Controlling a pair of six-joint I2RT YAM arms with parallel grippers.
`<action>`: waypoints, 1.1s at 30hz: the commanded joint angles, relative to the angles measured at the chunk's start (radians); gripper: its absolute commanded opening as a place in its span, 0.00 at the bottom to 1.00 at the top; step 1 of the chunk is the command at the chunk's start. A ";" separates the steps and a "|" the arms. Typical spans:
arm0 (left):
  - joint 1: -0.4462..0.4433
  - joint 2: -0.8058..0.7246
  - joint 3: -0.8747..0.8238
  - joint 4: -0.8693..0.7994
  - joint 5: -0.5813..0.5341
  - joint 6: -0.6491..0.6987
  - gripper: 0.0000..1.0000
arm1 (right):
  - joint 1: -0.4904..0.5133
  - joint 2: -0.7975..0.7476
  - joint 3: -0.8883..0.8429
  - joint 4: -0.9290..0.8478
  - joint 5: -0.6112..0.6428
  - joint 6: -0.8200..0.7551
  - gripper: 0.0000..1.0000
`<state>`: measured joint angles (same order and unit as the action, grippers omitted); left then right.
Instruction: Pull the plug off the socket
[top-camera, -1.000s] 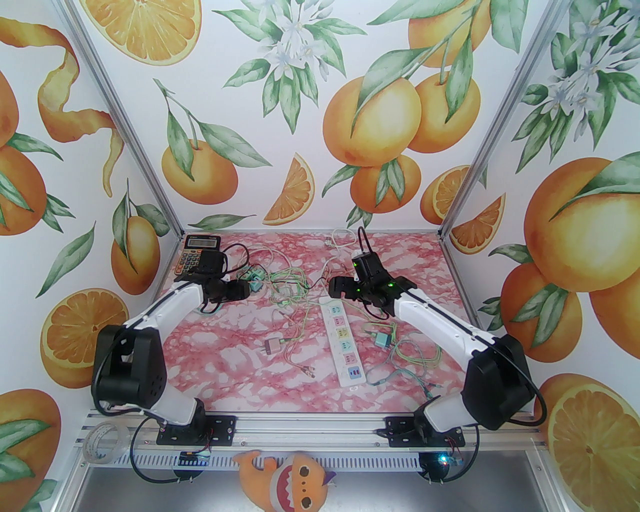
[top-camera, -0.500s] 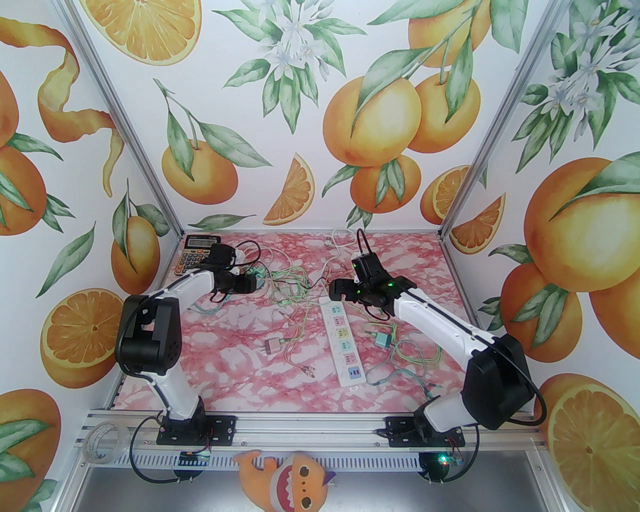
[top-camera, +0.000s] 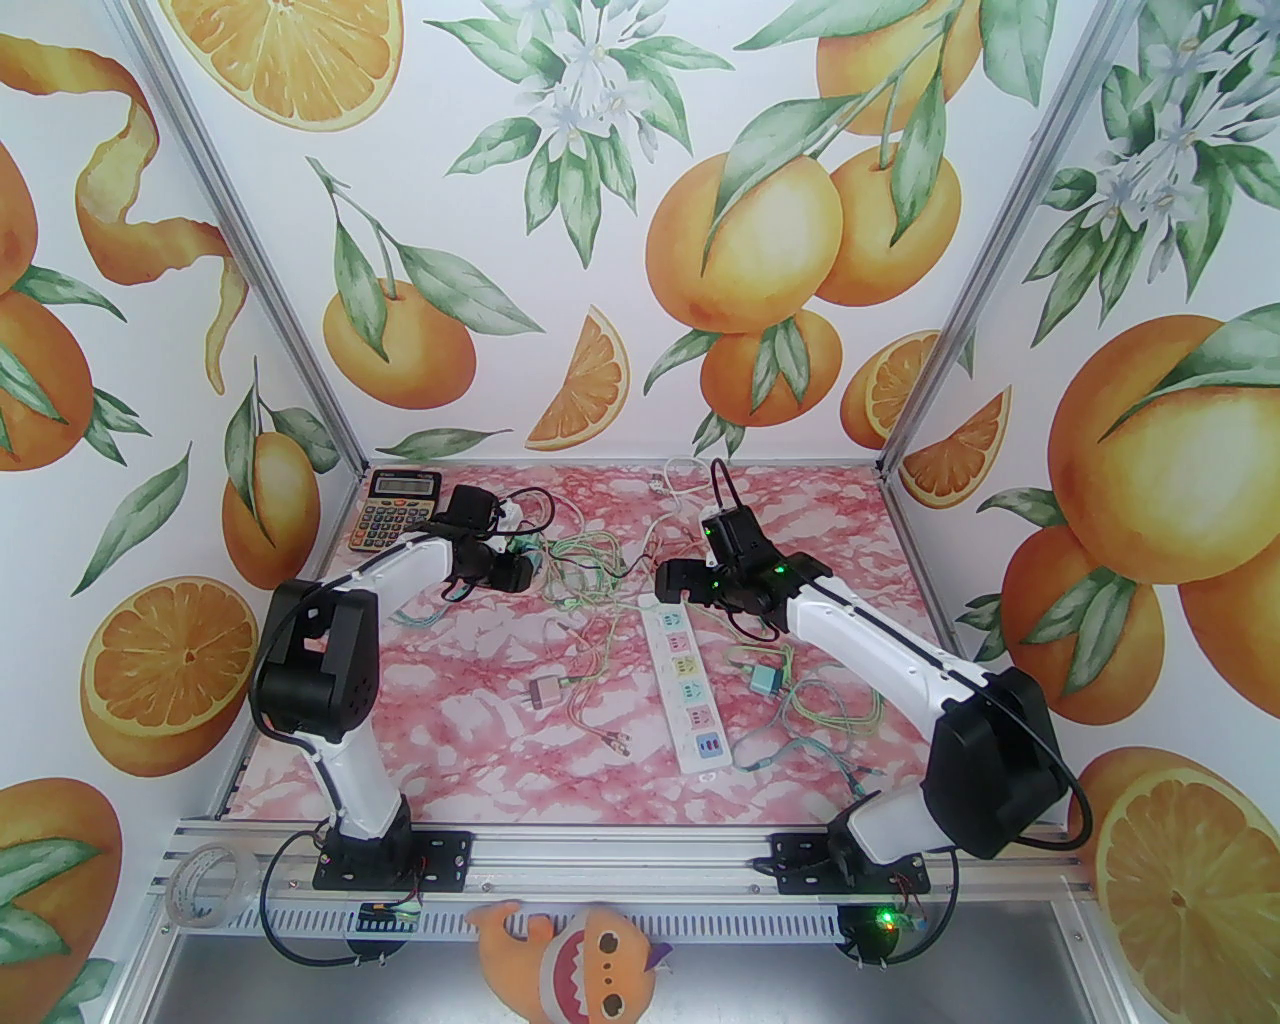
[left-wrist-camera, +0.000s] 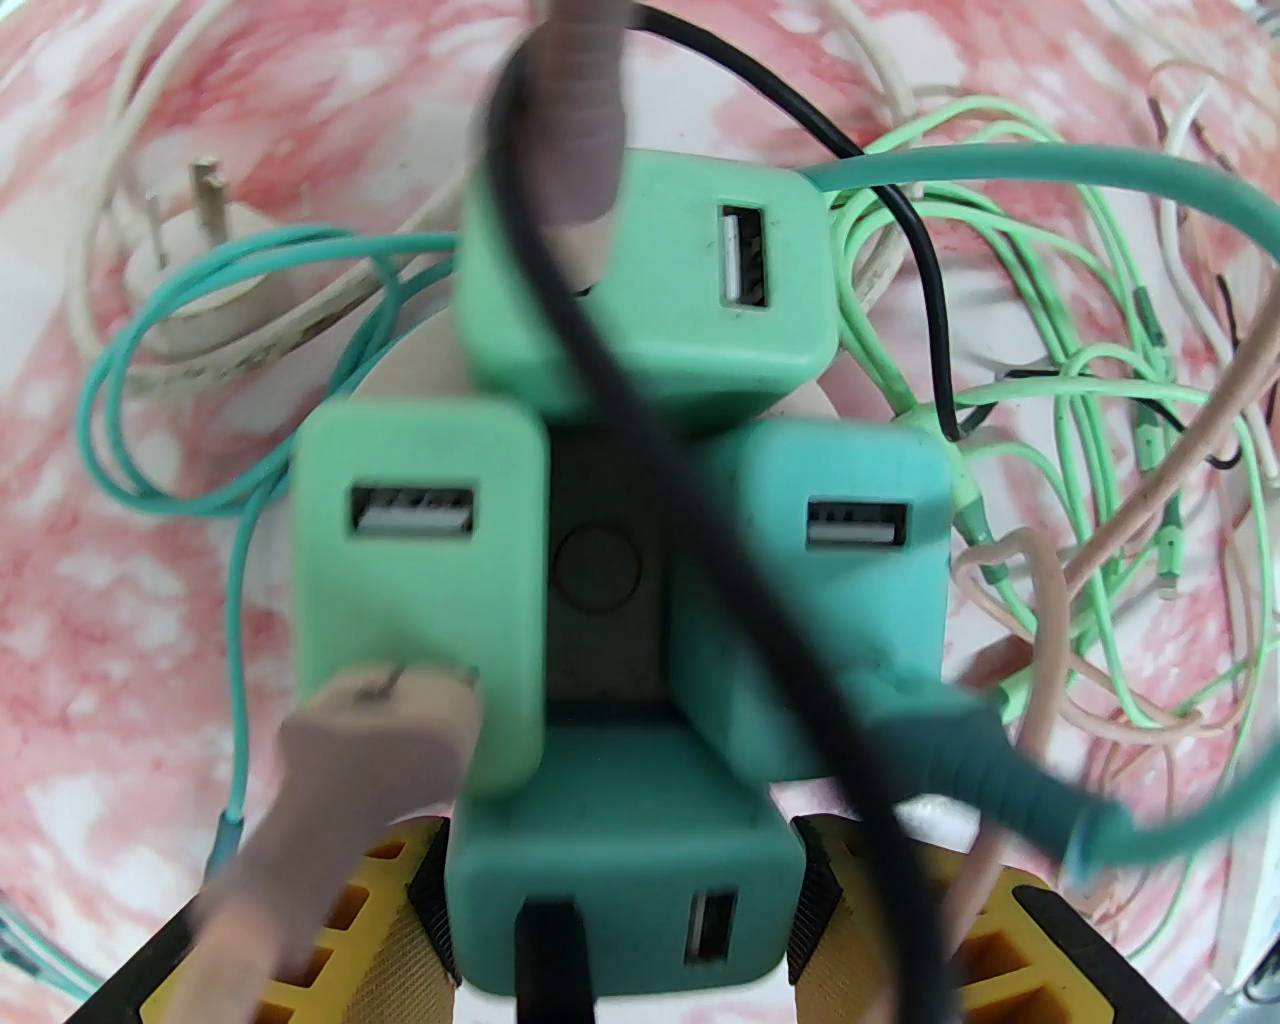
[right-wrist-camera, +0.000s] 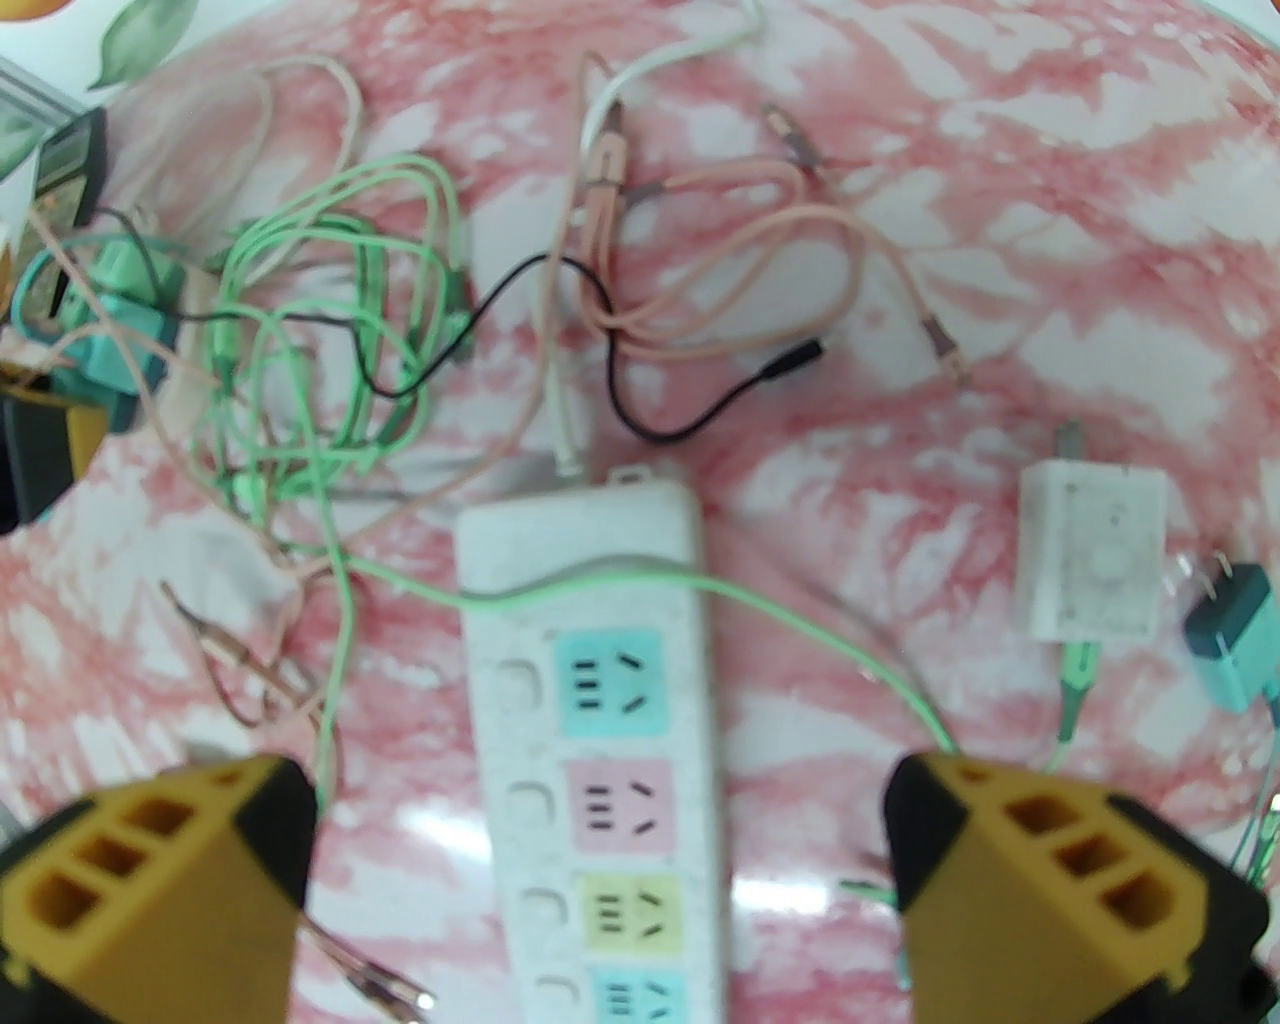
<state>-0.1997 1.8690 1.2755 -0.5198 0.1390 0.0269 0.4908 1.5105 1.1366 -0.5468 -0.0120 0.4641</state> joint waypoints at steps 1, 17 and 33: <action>-0.012 0.020 0.043 -0.012 -0.007 0.025 0.50 | 0.008 0.006 -0.005 0.006 -0.022 0.008 1.00; -0.144 -0.160 -0.137 -0.018 -0.064 -0.125 0.32 | 0.091 0.084 0.042 0.073 -0.129 0.032 1.00; -0.215 -0.381 -0.362 -0.029 -0.117 -0.299 0.39 | 0.231 0.355 0.178 0.278 -0.329 0.168 0.82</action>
<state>-0.3927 1.5375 0.9340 -0.5415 0.0303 -0.2363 0.7017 1.8317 1.2690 -0.3351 -0.2813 0.5896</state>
